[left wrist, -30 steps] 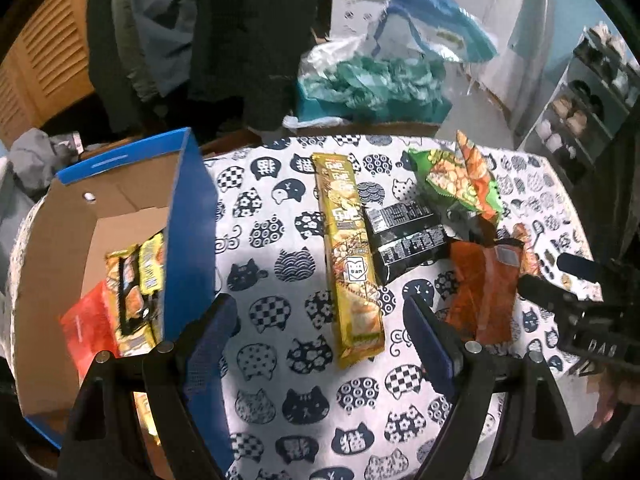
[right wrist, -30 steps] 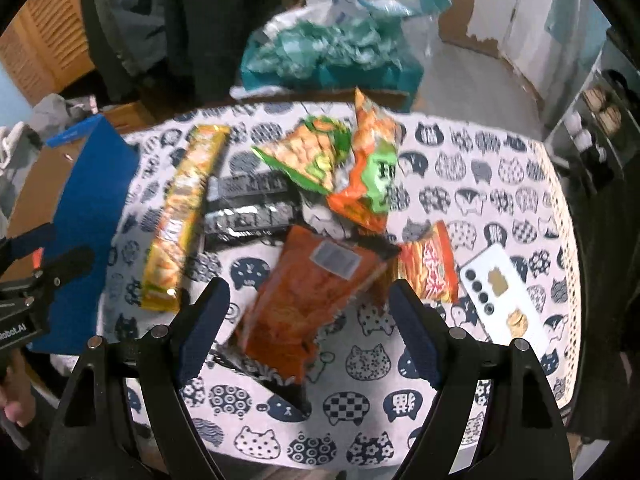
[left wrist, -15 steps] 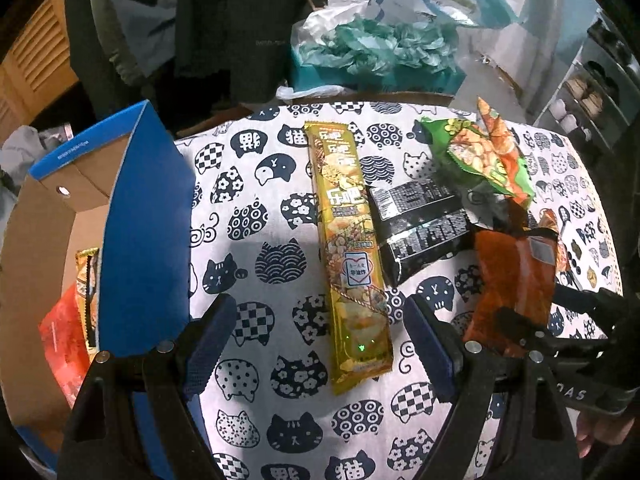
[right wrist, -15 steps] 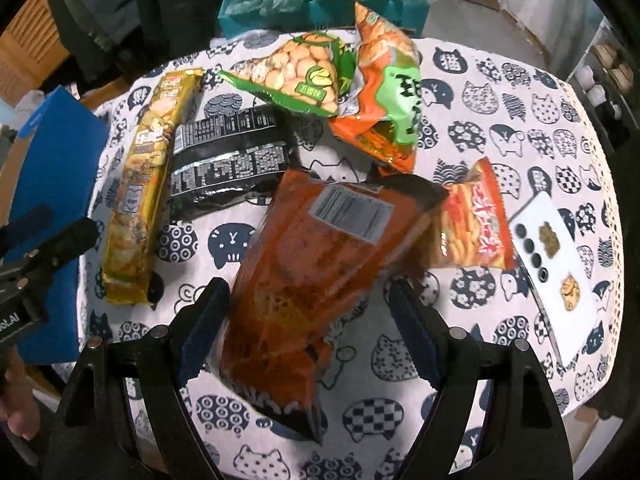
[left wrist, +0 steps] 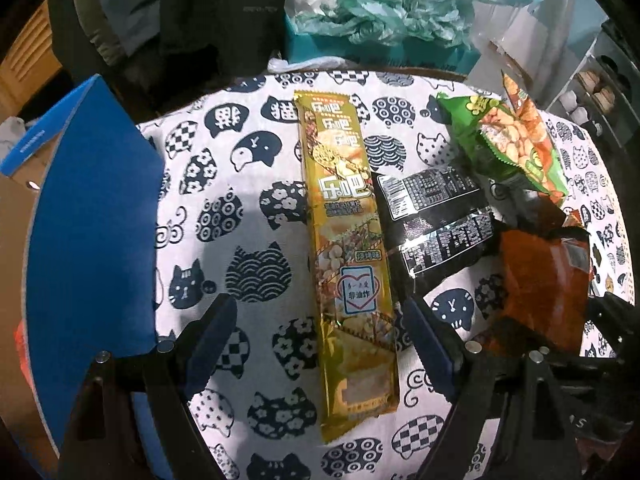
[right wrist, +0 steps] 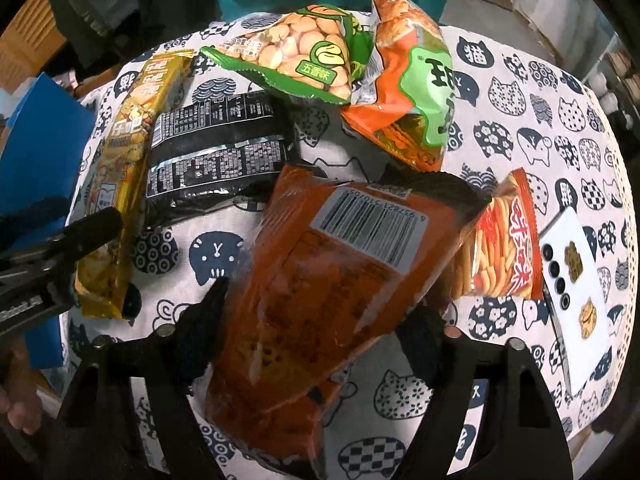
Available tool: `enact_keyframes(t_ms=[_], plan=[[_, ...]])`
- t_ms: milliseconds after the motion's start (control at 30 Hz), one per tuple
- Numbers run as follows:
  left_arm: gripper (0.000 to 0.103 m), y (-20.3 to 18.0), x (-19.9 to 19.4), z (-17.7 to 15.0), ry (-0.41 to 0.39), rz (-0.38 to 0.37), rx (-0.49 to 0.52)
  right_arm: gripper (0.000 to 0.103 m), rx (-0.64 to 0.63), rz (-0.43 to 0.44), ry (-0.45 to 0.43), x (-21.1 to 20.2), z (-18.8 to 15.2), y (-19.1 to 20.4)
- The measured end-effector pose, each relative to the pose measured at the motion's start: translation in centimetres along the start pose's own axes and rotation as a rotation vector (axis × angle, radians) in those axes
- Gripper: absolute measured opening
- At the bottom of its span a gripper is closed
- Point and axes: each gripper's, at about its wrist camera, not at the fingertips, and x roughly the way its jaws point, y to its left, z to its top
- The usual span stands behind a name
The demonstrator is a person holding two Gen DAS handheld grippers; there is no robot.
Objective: Organize snacks
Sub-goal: 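Grasp the long yellow stick pack with the left tool while the right tool grasps the orange bag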
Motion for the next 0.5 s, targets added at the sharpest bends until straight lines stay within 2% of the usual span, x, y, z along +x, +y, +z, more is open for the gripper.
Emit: enact_keyframes(t_ms=[133, 200, 233, 300, 333, 367, 400, 500], plan=[[0.086, 0.1, 0.9, 0.0, 0.008, -0.014, -0.008, 0.067, -0.019, 0.000, -0.010, -0.1, 0.5, 0.0], [0.075, 0.1, 1.1, -0.1, 0.011, -0.025, -0.006, 0.065, -0.018, 0.009, -0.009, -0.3, 0.7, -0.4], [0.074, 0.1, 1.1, -0.2, 0.006, -0.016, 0.000, 0.065, -0.017, 0.011, -0.009, -0.4, 0.7, -0.5], [0.064, 0.3, 0.8, -0.5, -0.008, -0.011, 0.010, 0.064, -0.018, 0.014, -0.008, -0.4, 0.8, -0.7], [0.058, 0.2, 0.5, -0.7, -0.014, -0.015, 0.016, 0.063, -0.020, 0.014, -0.009, -0.4, 0.9, -0.7], [0.044, 0.2, 0.3, -0.8, -0.013, -0.040, 0.023, 0.063, -0.023, 0.012, -0.010, -0.4, 0.9, -0.7], [0.039, 0.1, 0.2, -1.0, 0.000, -0.065, 0.025, 0.062, -0.028, 0.011, -0.011, -0.4, 0.7, -0.9], [0.038, -0.1, -0.3, -1.8, -0.012, -0.032, 0.052, 0.060, -0.044, 0.005, -0.016, -0.8, 0.2, -0.4]])
